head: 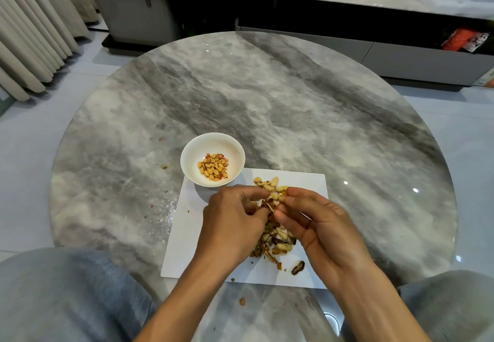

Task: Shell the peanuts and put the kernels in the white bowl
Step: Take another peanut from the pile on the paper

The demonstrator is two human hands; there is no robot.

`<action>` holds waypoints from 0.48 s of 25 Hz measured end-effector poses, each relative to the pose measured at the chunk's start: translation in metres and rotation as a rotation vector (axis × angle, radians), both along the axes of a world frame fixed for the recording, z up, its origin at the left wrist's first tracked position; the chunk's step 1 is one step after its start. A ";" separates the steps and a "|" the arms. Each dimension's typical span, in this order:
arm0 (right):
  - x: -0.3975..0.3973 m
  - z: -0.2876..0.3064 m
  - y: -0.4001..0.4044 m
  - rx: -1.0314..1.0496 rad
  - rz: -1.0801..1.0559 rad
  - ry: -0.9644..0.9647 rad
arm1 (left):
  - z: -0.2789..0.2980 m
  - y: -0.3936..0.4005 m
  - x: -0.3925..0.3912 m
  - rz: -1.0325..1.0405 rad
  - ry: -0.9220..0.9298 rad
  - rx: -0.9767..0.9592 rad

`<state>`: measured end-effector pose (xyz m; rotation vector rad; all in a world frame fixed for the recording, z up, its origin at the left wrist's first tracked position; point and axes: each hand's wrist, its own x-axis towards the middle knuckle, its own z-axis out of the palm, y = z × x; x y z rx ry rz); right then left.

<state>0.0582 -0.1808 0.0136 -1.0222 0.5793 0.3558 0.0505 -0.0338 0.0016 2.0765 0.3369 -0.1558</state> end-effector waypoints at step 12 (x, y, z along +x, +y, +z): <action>0.090 0.030 0.069 -0.648 0.494 -0.414 | -0.008 0.040 -0.003 -0.213 0.100 0.398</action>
